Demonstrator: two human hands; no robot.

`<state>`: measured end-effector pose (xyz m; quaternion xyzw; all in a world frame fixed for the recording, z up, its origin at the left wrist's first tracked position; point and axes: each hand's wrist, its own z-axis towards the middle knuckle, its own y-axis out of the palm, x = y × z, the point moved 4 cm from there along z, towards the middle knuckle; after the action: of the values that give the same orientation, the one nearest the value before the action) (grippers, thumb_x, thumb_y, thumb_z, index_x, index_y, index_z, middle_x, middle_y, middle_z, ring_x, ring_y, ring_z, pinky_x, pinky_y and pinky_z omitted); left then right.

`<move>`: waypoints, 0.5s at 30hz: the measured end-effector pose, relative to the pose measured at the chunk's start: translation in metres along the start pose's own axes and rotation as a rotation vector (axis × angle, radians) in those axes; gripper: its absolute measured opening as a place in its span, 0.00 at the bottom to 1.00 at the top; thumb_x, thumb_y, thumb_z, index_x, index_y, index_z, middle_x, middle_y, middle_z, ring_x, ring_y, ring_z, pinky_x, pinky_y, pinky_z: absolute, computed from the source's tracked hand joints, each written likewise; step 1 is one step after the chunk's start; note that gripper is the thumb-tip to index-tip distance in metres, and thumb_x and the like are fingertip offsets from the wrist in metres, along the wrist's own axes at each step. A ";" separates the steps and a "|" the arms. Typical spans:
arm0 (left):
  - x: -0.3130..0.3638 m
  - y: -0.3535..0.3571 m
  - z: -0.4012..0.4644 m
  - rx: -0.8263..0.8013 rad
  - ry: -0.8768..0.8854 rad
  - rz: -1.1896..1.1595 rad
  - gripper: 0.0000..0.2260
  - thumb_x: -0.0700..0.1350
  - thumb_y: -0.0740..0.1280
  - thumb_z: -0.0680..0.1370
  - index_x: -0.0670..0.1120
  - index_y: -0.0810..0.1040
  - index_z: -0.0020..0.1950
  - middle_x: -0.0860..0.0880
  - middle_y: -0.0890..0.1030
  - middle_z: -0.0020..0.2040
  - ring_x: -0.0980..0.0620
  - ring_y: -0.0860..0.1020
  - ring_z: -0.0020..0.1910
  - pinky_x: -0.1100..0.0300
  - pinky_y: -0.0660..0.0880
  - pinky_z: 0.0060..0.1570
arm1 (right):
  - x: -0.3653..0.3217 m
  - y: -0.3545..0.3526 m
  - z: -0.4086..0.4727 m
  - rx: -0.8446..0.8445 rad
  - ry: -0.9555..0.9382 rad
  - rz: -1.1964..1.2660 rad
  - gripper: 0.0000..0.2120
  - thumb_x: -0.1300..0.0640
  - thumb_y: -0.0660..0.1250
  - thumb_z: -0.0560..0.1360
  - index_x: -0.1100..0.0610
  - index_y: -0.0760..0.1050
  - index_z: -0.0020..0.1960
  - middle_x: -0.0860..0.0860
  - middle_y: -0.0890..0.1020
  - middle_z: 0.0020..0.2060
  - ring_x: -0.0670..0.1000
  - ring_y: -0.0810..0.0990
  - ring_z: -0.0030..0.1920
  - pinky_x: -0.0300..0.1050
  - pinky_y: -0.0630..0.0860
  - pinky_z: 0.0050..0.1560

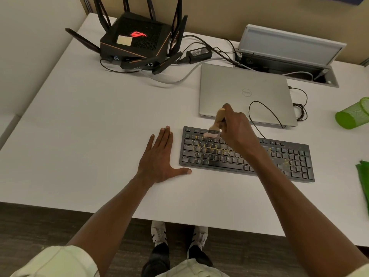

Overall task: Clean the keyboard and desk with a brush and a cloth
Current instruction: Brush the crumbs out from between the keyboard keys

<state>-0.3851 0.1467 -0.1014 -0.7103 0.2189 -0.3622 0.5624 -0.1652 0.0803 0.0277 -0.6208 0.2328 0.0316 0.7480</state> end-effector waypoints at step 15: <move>0.000 0.000 0.000 0.005 0.003 0.001 0.65 0.87 0.46 0.63 0.40 0.43 0.83 0.44 0.40 0.84 0.49 0.39 0.83 0.45 0.42 0.81 | 0.010 -0.015 -0.005 0.023 0.024 -0.045 0.12 0.71 0.63 0.75 0.63 0.69 0.57 0.59 0.82 0.43 0.56 0.82 0.39 0.45 0.78 0.31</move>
<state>-0.3852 0.1467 -0.1015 -0.7082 0.2191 -0.3636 0.5641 -0.1526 0.0699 0.0368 -0.6175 0.2280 0.0048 0.7528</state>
